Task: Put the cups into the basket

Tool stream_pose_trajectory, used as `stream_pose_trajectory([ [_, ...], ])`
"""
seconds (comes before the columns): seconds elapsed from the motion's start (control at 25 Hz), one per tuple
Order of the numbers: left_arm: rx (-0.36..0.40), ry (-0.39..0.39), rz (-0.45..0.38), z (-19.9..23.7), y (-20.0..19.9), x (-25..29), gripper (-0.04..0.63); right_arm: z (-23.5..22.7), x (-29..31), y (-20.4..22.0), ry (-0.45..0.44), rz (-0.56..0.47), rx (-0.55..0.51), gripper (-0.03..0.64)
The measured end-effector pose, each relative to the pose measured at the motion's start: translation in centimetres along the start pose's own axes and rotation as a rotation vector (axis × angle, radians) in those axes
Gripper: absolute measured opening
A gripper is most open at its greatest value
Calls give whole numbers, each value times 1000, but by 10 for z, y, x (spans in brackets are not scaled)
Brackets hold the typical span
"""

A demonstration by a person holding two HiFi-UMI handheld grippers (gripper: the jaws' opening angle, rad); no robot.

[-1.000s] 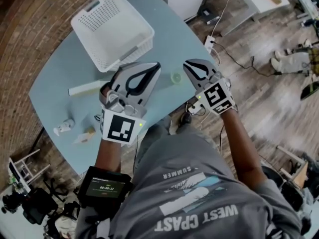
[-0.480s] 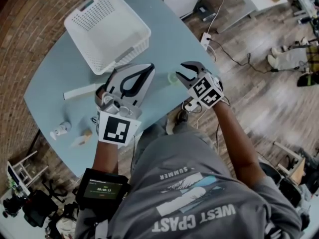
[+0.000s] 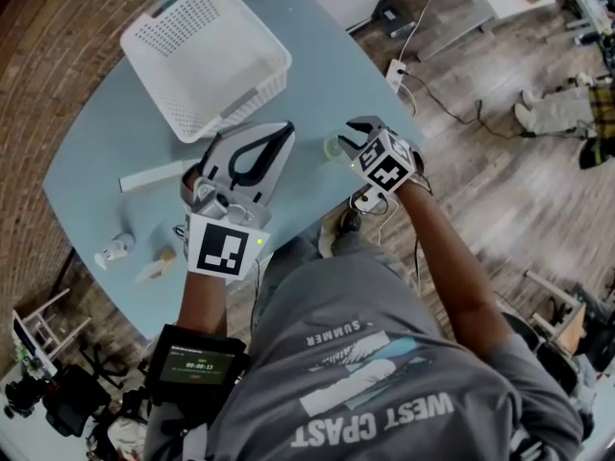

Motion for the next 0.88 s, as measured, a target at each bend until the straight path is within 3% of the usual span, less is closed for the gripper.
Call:
stream_pose_trajectory([
  [0.16,-5,-4,-1,-1,1,-2,-2,-1,12,9,11,74,15,117],
  [0.24,-5,-6,-2,-2,2,-4,-2,0,13,11,17,82,32,37],
  [0.32,-4,-7,-2,-2,2,-5,-2,1,11,11,23,77,45,31],
  [0.88,20,-17,-16,-8,-11,-13,-2,13,-57,-19,94,-112,17,31],
])
Point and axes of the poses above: the fingertips, and each gripper's own axes: x forward along the fingers, z to its left, y out of its underside, the point moved 10 cm from there along -x, backward along the fingers, and after that the axes turned 10 degrees about x, right-handed, at the moved point
